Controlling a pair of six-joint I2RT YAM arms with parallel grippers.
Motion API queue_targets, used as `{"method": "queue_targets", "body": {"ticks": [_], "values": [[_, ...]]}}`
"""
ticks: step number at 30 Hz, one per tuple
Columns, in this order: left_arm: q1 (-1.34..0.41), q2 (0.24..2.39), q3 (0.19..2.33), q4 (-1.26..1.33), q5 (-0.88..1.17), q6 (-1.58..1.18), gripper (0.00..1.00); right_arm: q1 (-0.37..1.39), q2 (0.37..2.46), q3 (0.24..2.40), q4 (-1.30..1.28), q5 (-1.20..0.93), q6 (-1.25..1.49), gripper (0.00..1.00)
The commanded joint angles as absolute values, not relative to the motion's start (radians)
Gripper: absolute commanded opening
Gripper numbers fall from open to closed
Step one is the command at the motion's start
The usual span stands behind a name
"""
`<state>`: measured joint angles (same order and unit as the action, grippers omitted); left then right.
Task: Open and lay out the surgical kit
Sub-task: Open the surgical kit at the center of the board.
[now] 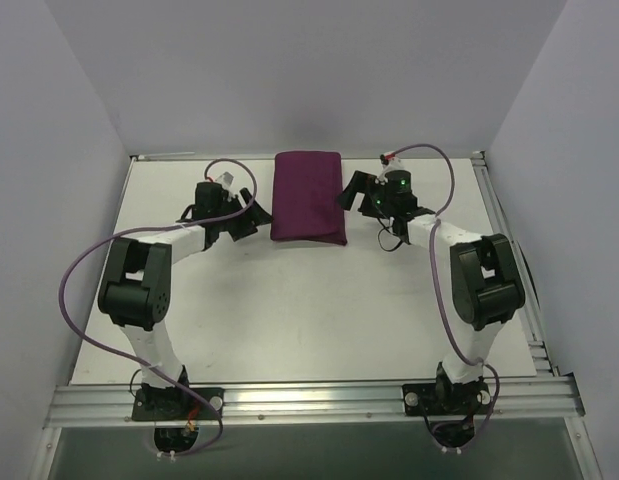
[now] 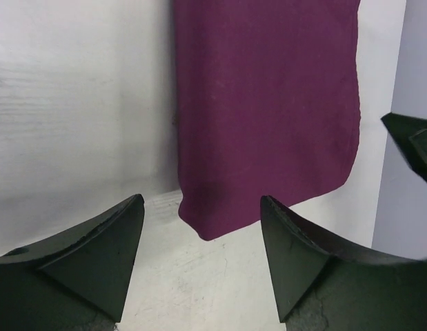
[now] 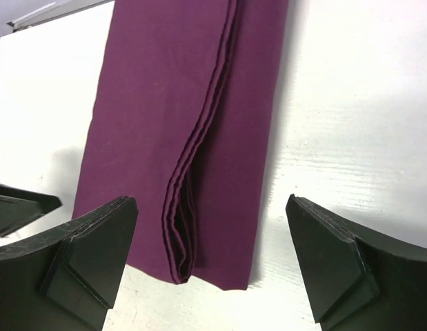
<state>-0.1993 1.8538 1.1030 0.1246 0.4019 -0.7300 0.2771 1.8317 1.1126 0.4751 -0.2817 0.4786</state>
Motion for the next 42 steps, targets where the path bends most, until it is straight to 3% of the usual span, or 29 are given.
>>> {"method": "queue_targets", "body": {"ticks": [1,13,21,25,30,35,39,42], "values": [[-0.227,1.877,1.154,0.183,0.427,-0.746,0.77,0.276,1.798,1.126,0.460,-0.328,0.445,0.95],[-0.259,1.911,1.166,0.117,0.391,-0.739,0.70,0.304,1.924,1.137,0.499,-0.414,0.460,0.85],[-0.259,1.930,1.164,0.126,0.408,-0.741,0.51,0.311,1.931,1.134,0.525,-0.433,0.482,0.79],[-0.259,1.927,1.167,0.124,0.416,-0.741,0.46,0.318,1.916,1.118,0.538,-0.436,0.494,0.75],[-0.261,1.913,1.174,0.100,0.413,-0.735,0.45,0.333,1.914,1.112,0.549,-0.454,0.505,0.64],[-0.267,1.842,1.146,0.051,0.342,-0.706,0.60,0.348,1.917,1.106,0.575,-0.472,0.534,0.51],[-0.291,1.749,1.140,0.002,0.234,-0.652,0.66,0.360,1.916,1.109,0.586,-0.474,0.548,0.48],[-0.328,1.674,1.152,-0.084,0.160,-0.606,0.68,0.364,1.916,1.123,0.577,-0.466,0.555,0.40]]}}
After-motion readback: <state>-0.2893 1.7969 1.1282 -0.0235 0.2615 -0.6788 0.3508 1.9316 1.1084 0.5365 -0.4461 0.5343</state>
